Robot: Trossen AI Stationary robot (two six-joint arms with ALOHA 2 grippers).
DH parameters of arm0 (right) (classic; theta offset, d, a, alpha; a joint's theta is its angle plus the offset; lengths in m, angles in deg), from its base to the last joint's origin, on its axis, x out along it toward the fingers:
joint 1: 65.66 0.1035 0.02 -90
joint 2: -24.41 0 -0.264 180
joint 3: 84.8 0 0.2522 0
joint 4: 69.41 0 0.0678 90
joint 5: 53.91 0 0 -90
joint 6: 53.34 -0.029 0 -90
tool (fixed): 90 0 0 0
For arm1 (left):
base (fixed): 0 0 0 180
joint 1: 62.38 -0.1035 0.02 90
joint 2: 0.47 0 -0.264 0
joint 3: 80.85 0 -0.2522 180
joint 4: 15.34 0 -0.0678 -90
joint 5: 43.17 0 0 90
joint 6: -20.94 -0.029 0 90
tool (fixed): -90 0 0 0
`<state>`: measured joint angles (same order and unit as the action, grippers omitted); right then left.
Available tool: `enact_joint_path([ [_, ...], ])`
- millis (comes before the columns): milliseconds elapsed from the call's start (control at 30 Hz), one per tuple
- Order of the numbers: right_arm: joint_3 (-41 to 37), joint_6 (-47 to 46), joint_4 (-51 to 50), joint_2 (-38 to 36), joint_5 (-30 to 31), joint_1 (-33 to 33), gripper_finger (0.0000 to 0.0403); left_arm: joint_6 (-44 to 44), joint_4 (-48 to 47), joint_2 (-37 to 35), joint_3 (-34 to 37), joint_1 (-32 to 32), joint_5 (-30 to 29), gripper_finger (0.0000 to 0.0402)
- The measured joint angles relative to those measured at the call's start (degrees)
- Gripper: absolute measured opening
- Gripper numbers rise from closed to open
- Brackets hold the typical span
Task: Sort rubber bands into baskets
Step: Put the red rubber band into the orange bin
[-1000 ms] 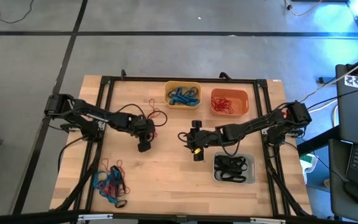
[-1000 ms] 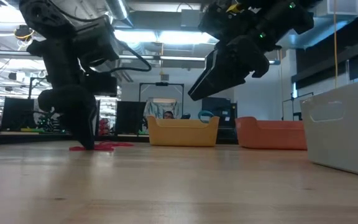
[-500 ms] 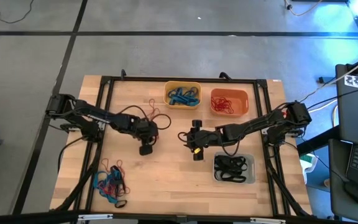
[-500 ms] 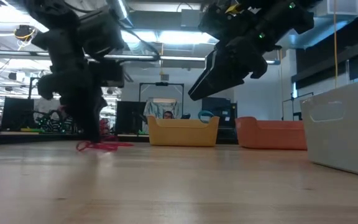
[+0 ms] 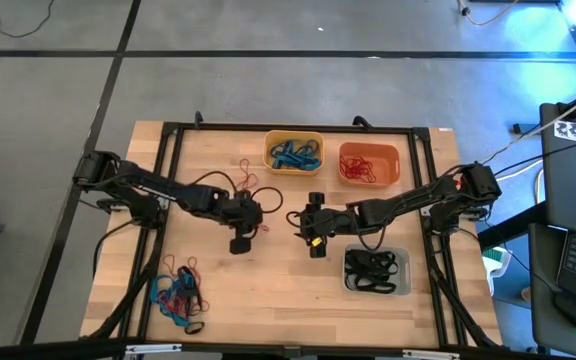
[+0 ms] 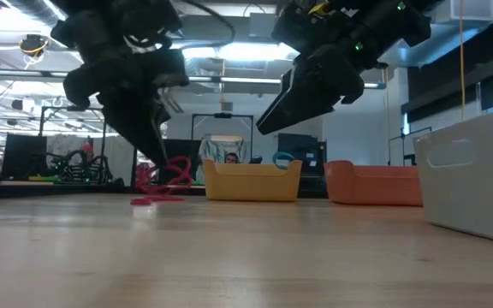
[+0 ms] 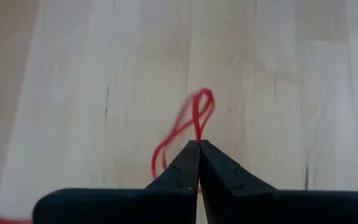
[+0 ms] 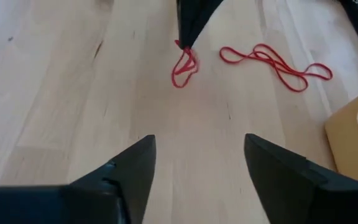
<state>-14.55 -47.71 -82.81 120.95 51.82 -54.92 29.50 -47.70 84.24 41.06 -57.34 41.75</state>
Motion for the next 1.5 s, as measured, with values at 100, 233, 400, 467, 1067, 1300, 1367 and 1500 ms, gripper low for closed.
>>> enact_joint_path([
  [100, 0.0, 0.1, 0.0, 0.0, -1.7, 0.0, 0.0271, -1.2, 1.2, 0.0, -0.1, 0.6, -1.8, 0.0004],
  [233, 0.0, 0.6, 0.0, 0.0, -1.9, 0.0, 0.0287, -2.9, 5.9, 0.1, -0.1, 0.6, -2.0, 0.0002],
  [400, 0.0, 0.1, 0.3, 0.0, -1.8, -0.4, 0.0282, -4.6, 13.9, 0.1, -0.1, 0.6, -2.0, 0.0003],
  [467, 0.0, 0.1, 1.5, 0.0, -1.8, -0.4, 0.0276, -5.2, 16.0, 0.1, -0.1, 0.6, -2.0, 0.0002],
  [1067, 0.1, 0.7, 7.4, 2.4, -3.1, -0.3, 0.0243, -5.6, 22.2, 0.1, -0.1, 0.6, -2.6, 0.0002],
  [1300, 0.0, 2.4, 10.1, 3.2, -0.3, -0.3, 0.0243, -6.2, 23.3, 0.1, -0.1, 0.6, -2.6, 0.0002],
  [1367, 0.0, 2.4, 12.5, 3.2, -0.5, -0.4, 0.0240, -6.4, 24.4, 0.1, -0.1, 0.6, -2.6, 0.0002],
  [1500, 0.0, 2.6, 12.0, 3.1, -1.6, -1.1, 0.0207, -6.7, 24.0, 0.1, -0.1, 1.1, -2.7, 0.0004],
])
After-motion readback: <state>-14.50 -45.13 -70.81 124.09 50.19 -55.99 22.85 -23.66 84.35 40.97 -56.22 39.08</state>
